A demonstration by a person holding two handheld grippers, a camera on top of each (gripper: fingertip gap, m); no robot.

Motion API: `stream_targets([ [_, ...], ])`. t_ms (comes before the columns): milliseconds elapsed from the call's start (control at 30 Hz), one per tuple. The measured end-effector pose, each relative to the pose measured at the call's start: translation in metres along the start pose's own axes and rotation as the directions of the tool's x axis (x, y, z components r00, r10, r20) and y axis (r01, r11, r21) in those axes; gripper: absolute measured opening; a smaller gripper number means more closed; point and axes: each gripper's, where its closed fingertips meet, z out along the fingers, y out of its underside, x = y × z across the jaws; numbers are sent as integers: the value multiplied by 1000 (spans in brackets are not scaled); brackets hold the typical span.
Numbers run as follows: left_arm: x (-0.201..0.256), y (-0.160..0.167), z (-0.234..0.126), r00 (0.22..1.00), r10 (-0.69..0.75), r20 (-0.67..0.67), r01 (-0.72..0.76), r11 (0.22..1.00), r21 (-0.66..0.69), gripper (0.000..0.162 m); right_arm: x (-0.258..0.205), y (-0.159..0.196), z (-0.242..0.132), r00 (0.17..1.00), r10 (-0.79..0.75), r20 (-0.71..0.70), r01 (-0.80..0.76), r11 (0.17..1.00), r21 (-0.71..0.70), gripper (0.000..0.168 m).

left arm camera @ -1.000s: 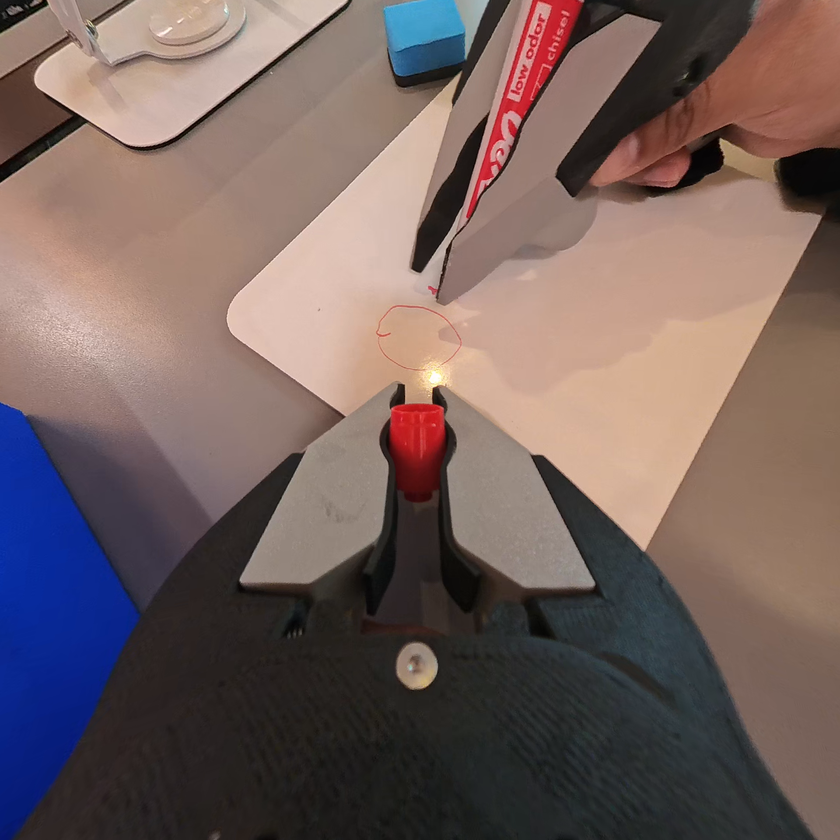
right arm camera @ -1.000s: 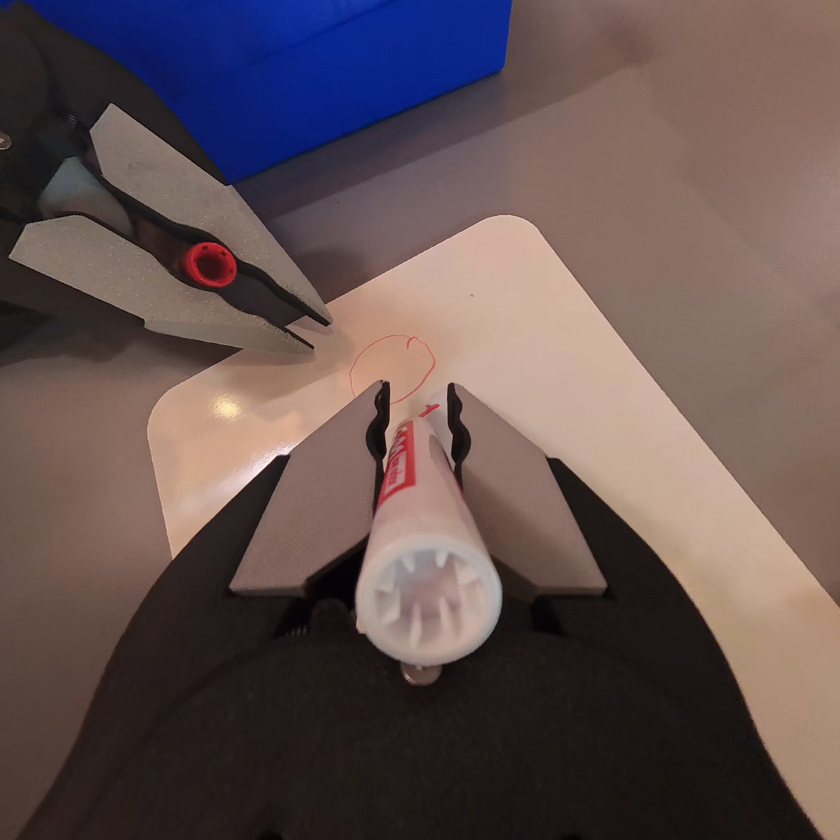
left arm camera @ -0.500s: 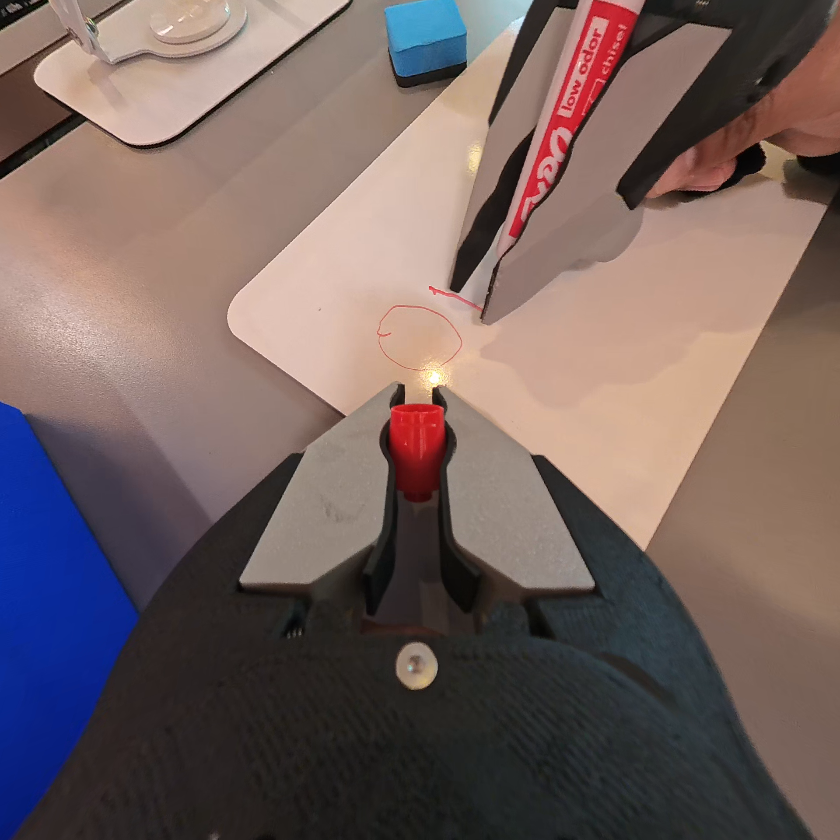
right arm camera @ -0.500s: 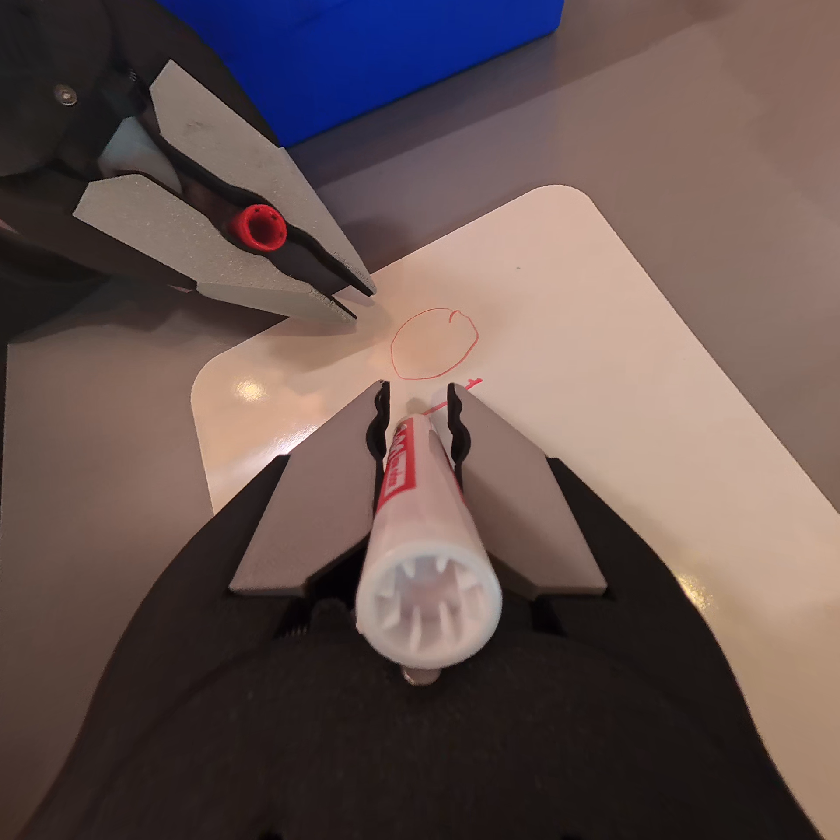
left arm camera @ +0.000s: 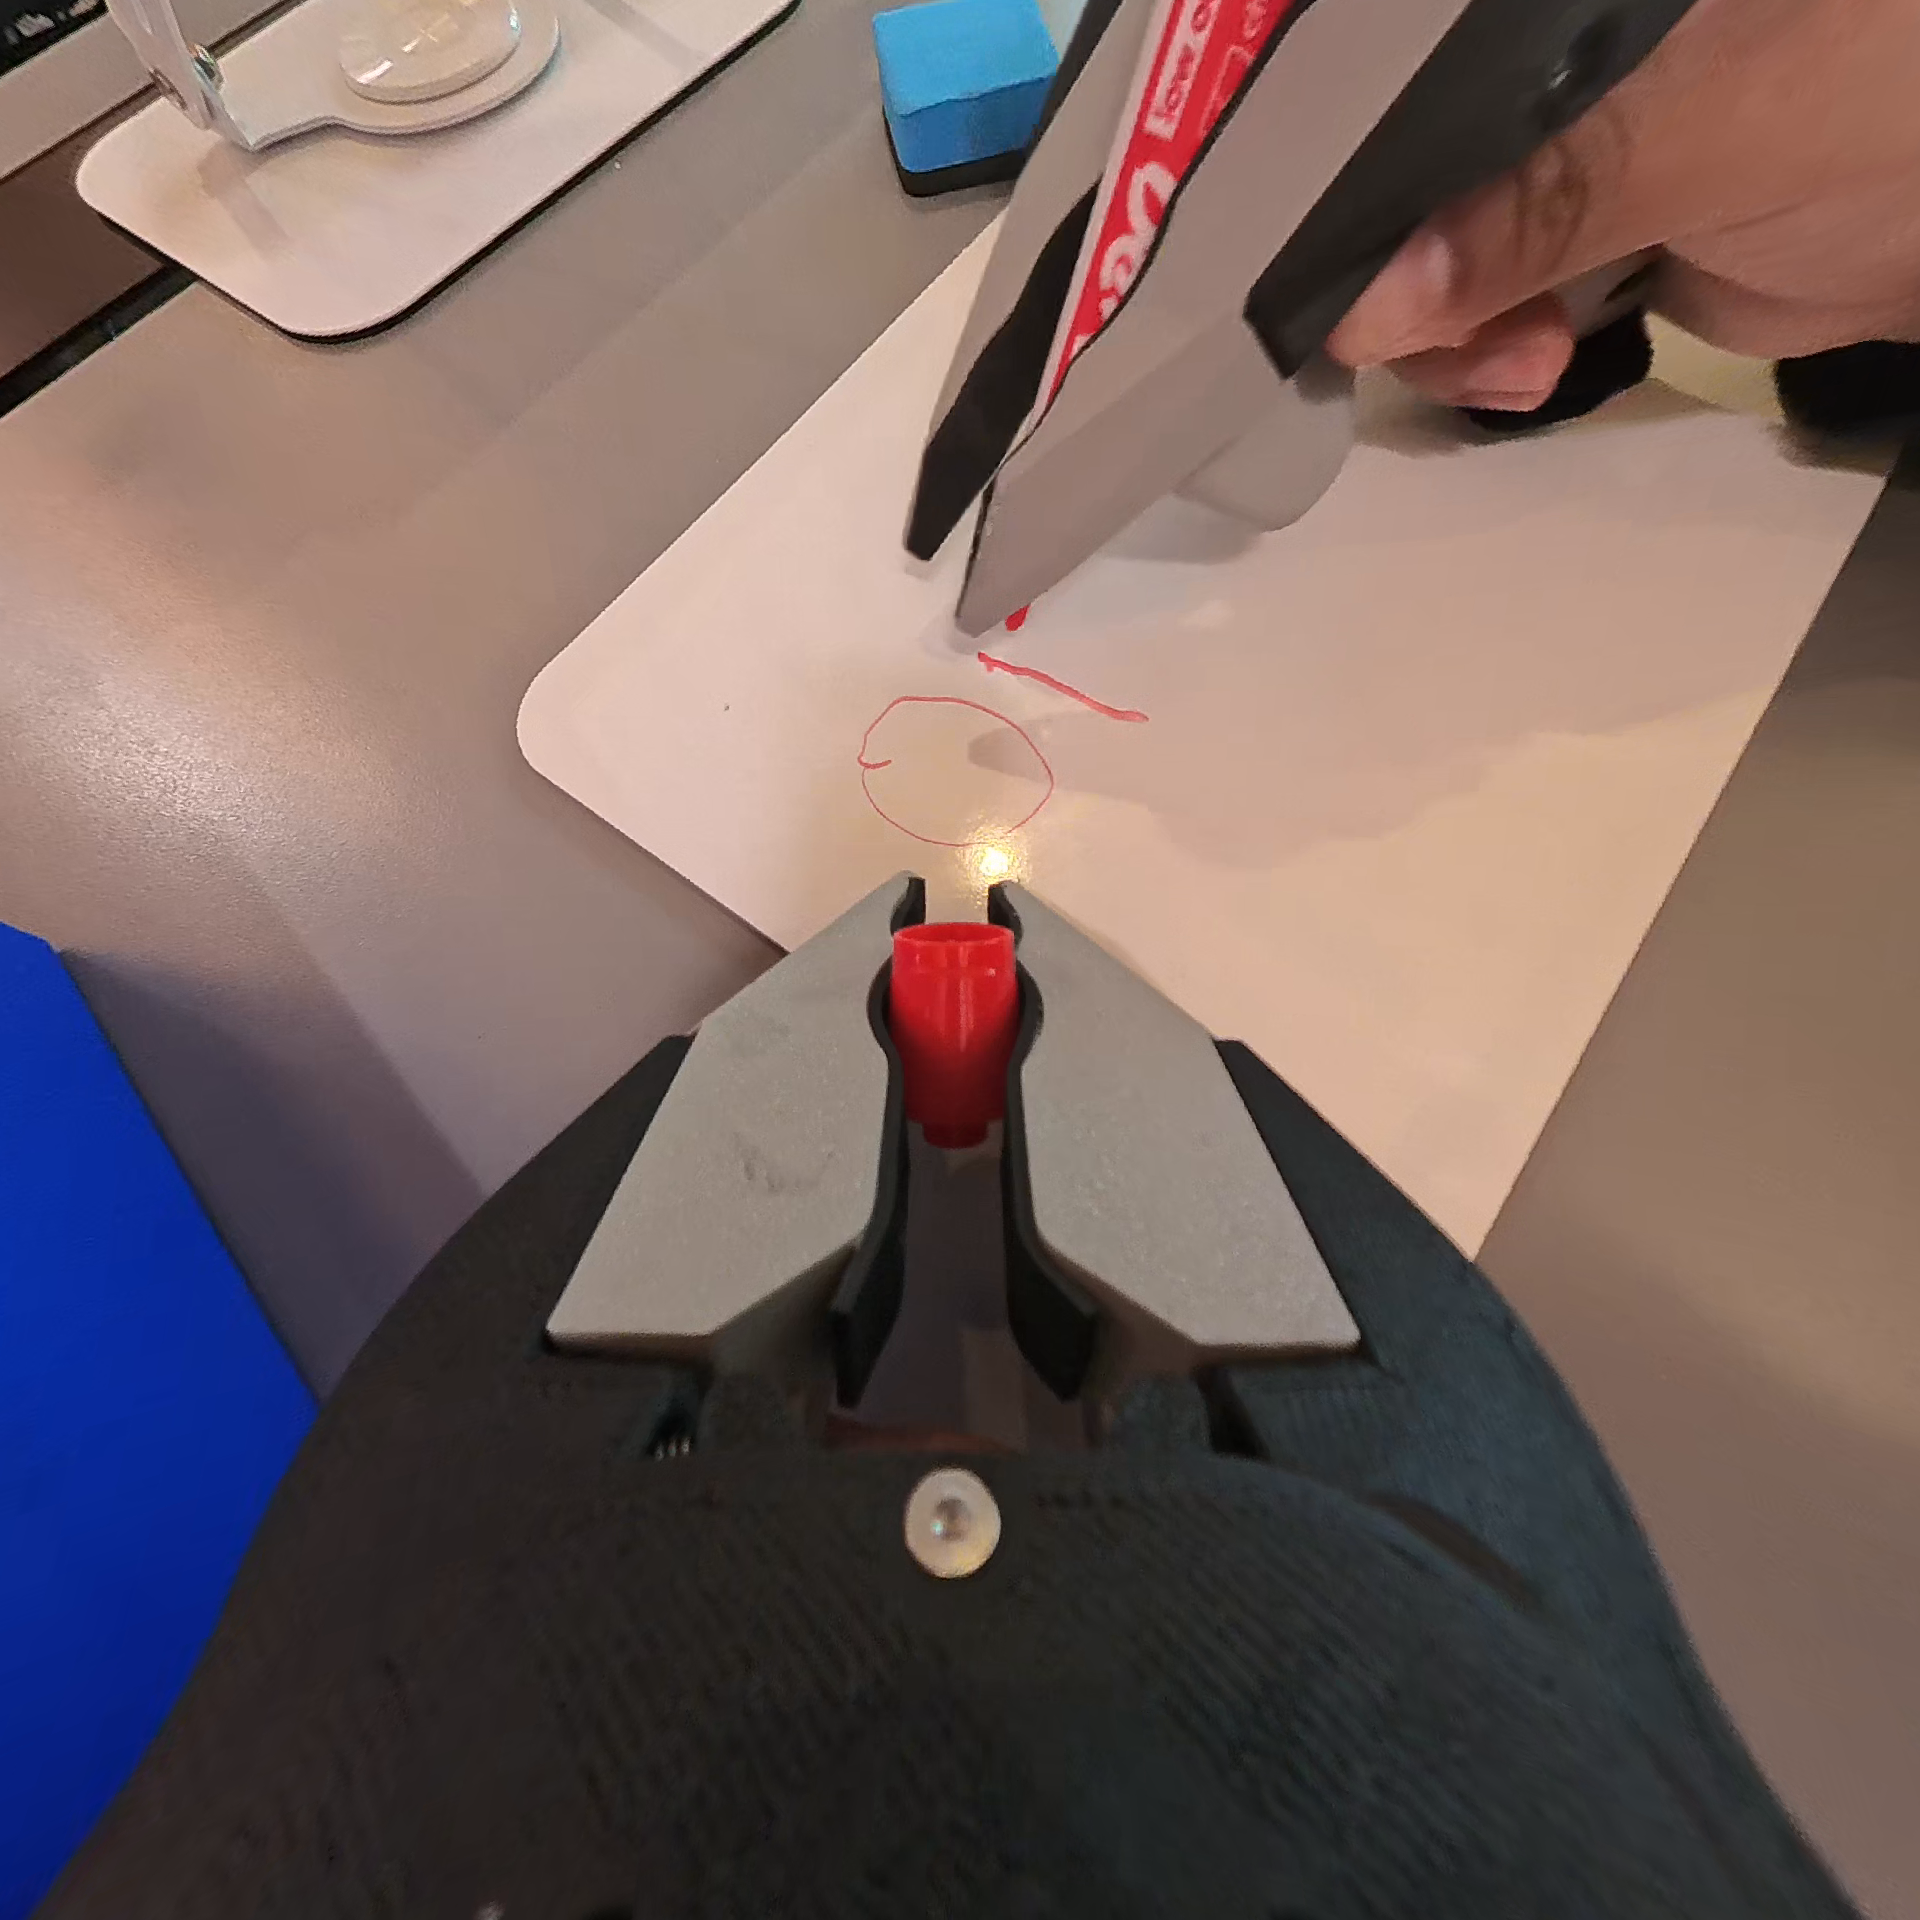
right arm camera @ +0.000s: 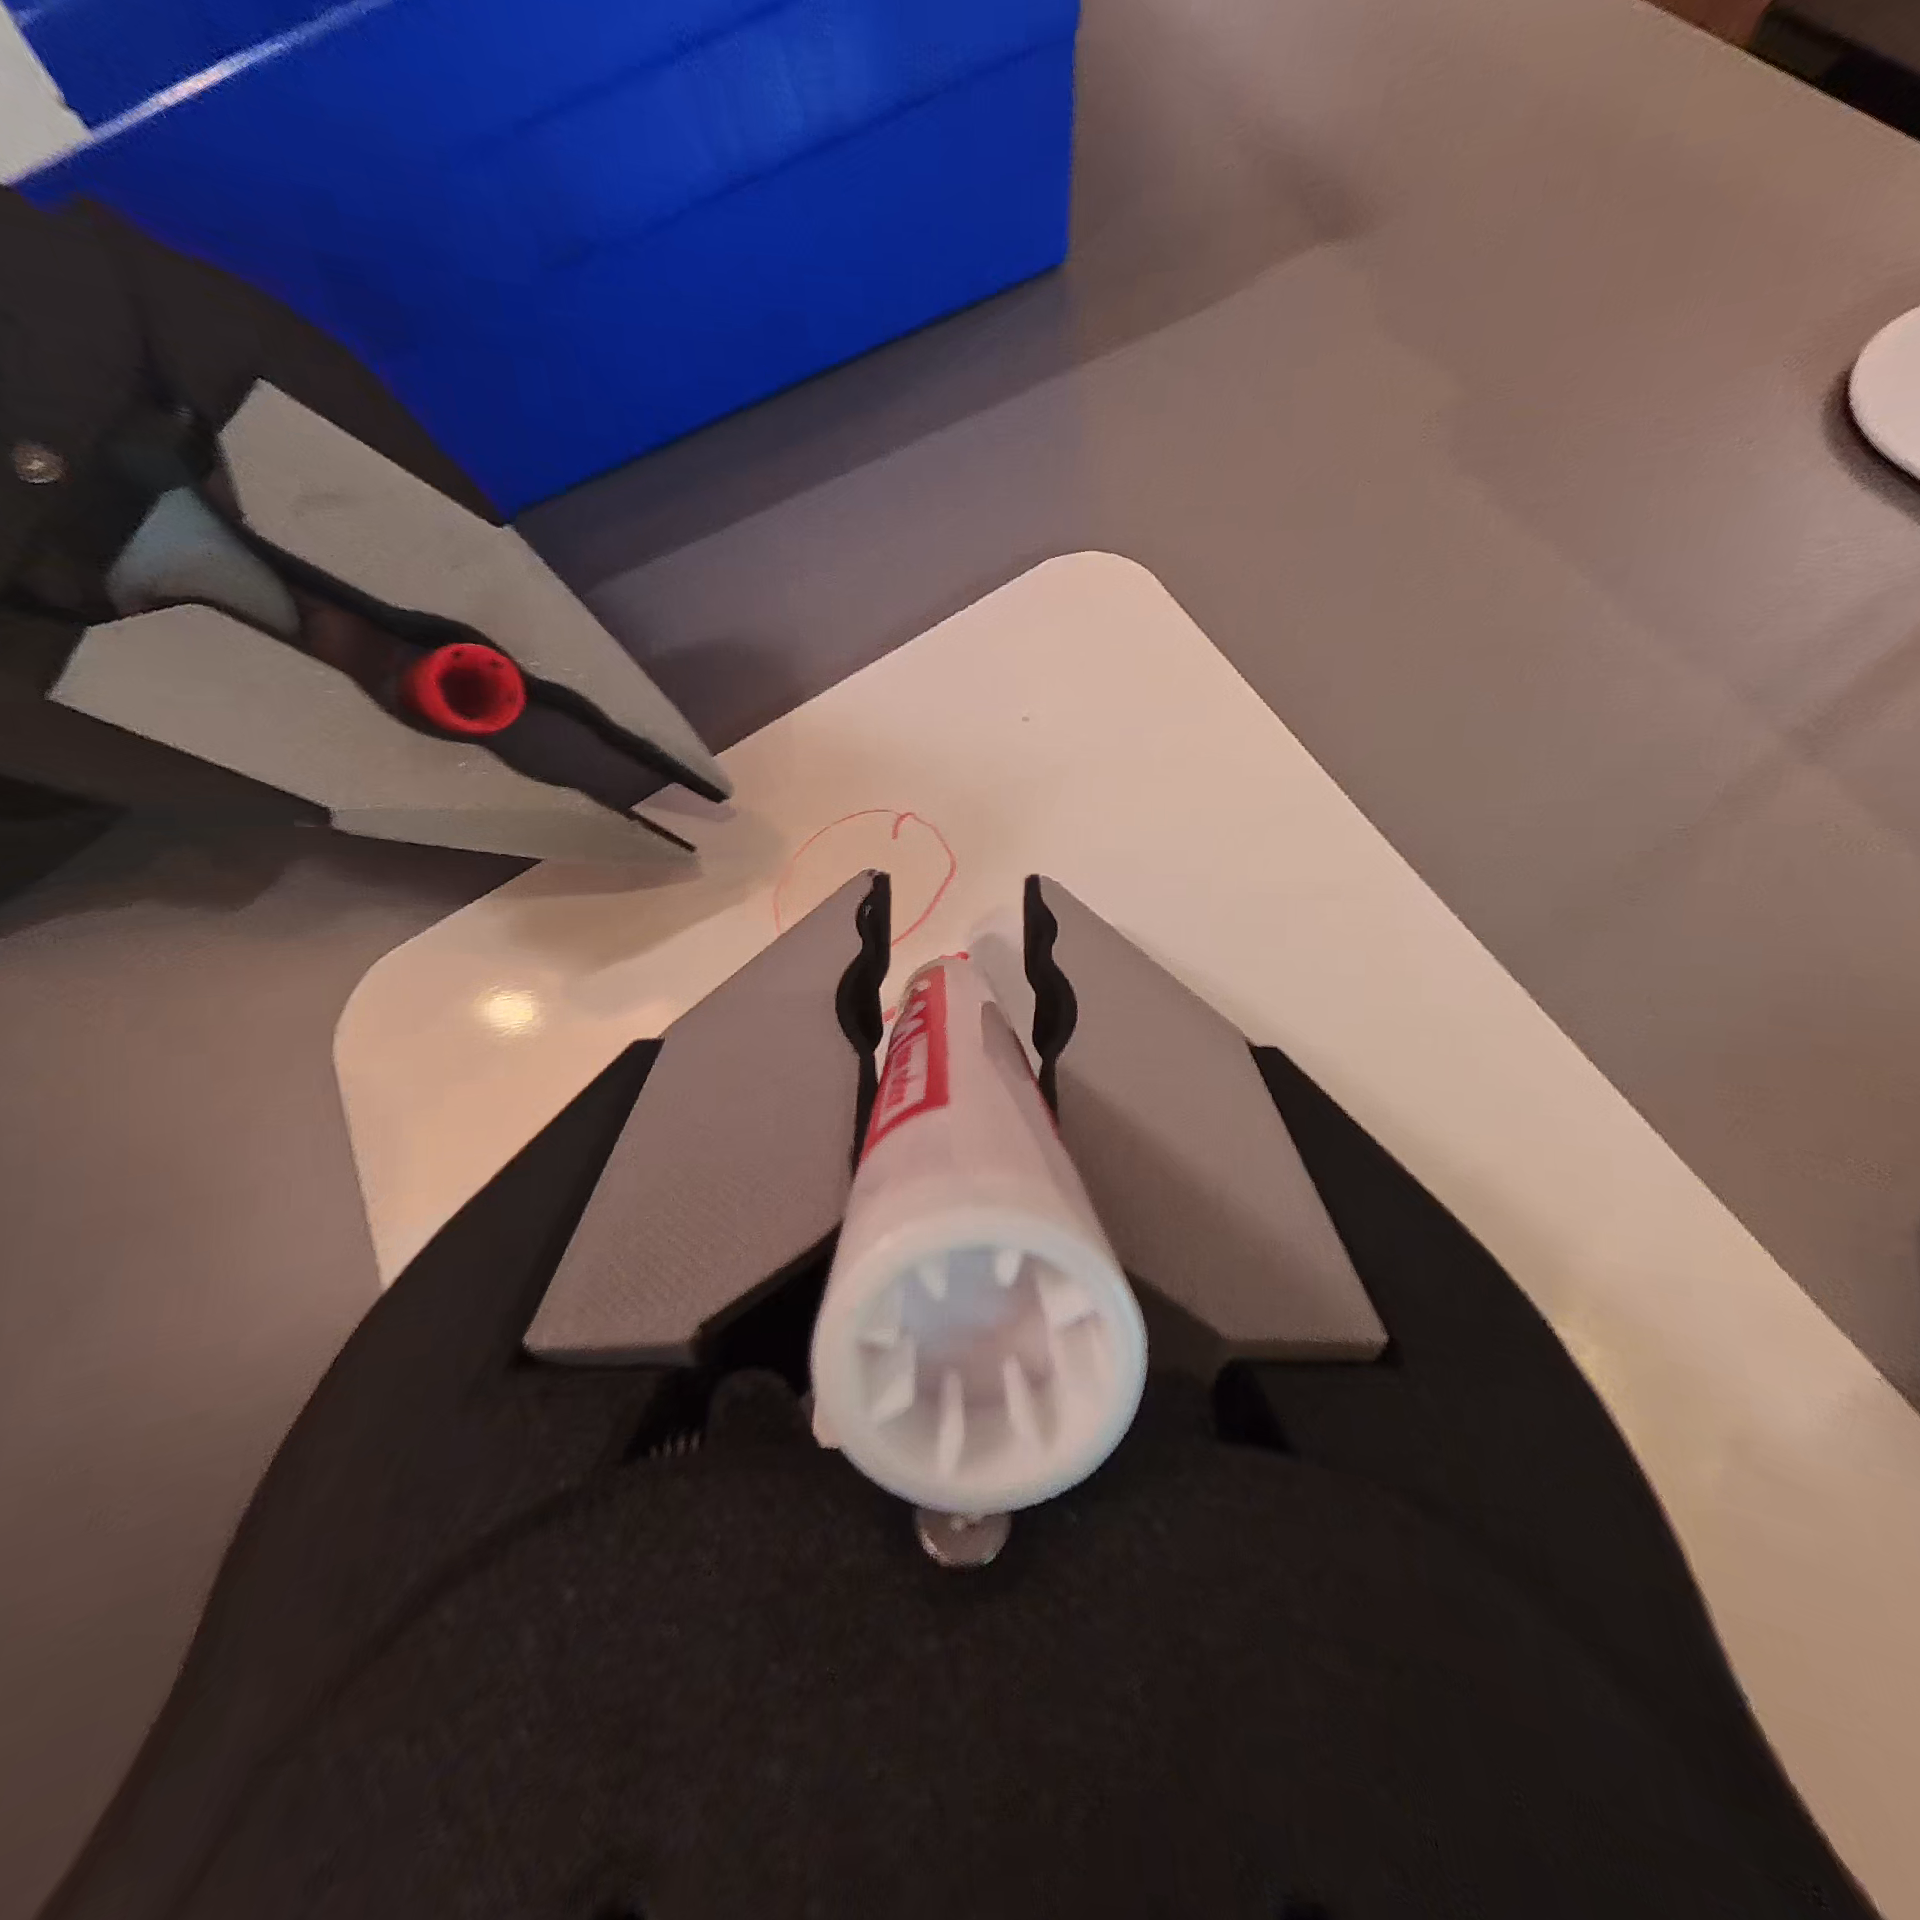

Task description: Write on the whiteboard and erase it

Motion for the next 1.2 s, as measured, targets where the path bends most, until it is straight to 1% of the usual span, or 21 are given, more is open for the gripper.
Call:
stream_targets([
  [133,0,0,0,1000,-2,0,2,1000,0,10,2,2,8,1000,-13,-5,13,1000,-25,24],
  [533,0,1,0,1000,-1,-1,1,1000,-3,10,3,3,10,999,-29,-15,28,999,-38,23],
  [1200,0,1,-1,1000,-12,-3,12,1000,0,10,14,15,-6,1000,11,-26,-12,999,-41,23],
])
